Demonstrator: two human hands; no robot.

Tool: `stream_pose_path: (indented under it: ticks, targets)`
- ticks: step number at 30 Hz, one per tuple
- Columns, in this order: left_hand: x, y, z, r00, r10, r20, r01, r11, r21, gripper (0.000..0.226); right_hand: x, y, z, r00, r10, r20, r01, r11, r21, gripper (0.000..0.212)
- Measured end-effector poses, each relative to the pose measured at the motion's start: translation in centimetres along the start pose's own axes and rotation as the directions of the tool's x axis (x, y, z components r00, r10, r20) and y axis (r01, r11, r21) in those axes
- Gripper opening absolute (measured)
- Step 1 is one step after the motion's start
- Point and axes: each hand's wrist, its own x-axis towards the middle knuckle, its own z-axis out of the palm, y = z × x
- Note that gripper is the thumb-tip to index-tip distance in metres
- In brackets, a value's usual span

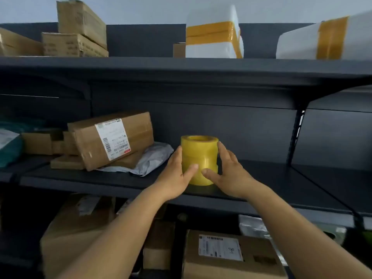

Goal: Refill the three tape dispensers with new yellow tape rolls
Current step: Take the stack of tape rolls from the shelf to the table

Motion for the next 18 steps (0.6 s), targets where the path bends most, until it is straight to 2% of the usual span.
stream_pose_path:
  ticks: [3, 6, 9, 13, 18]
  targets:
    - [1.7, -0.5, 0.4, 0.995, -0.027, -0.093, 0.011, 0.986, -0.167, 0.085, 1.8, 0.2, 0.6, 0.996, -0.018, -0.089, 0.033, 0.985, 0.171, 0.1]
    - [3.1, -0.7, 0.8, 0.992, -0.066, -0.107, 0.036, 0.963, -0.267, 0.092, 3.2, 0.5, 1.0, 0.992, -0.017, -0.127, 0.052, 0.958, 0.282, 0.11]
    - [4.2, -1.1, 1.2, 0.996, -0.036, -0.087, 0.014, 0.97, -0.243, 0.098, 4.4, 1.5, 1.3, 0.994, -0.028, -0.108, 0.063, 0.938, 0.341, 0.121]
    - [4.6, -1.5, 1.6, 0.998, -0.004, -0.07, -0.01, 0.981, -0.195, 0.112, 5.1, 2.4, 2.0, 0.998, -0.063, -0.026, 0.068, 0.942, 0.329, 0.133]
    - [4.8, -1.8, 1.8, 0.997, 0.006, -0.074, -0.022, 0.976, -0.215, 0.121, 5.6, 3.1, 2.5, 0.996, -0.075, -0.043, 0.086, 0.94, 0.33, 0.138]
